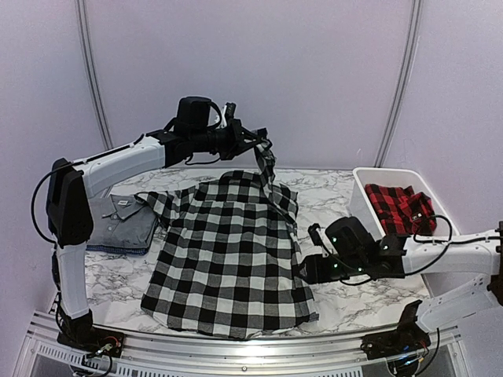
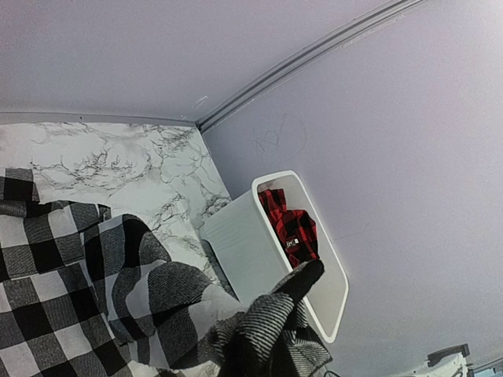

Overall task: Fold and stack the long sleeve shirts
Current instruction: Pick up the corner of the shirt from the center of the board, then fold the corner of the shirt at the center of the board.

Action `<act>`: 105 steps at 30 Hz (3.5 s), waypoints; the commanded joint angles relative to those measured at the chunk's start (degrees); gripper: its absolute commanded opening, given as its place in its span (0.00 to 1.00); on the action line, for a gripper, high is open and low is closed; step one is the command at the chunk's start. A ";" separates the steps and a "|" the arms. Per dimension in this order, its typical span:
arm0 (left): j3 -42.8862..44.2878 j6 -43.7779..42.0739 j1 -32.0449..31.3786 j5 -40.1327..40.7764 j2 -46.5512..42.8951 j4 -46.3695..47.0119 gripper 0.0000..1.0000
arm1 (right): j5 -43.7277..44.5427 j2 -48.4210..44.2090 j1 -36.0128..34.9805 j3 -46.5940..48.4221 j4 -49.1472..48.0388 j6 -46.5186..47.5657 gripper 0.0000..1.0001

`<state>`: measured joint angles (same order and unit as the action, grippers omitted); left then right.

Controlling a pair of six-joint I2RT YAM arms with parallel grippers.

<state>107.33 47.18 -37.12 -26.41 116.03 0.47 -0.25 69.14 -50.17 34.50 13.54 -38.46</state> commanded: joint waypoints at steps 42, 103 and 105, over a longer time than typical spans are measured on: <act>18.74 5.42 -3.44 -2.80 9.59 13.59 0.00 | 4.82 -2.49 -26.07 3.93 21.12 -23.66 0.00; -21.05 -3.22 17.75 -1.56 -17.79 15.13 0.00 | -19.95 29.91 -20.72 34.75 7.42 -0.78 0.00; -21.62 -3.32 17.87 -1.70 -18.07 15.23 0.00 | -20.04 29.66 -20.67 34.96 7.71 -0.62 0.00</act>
<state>85.36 45.17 -20.08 -28.01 101.16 13.28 -19.99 101.06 -71.44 66.85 20.40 -40.23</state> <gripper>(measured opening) 0.022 0.002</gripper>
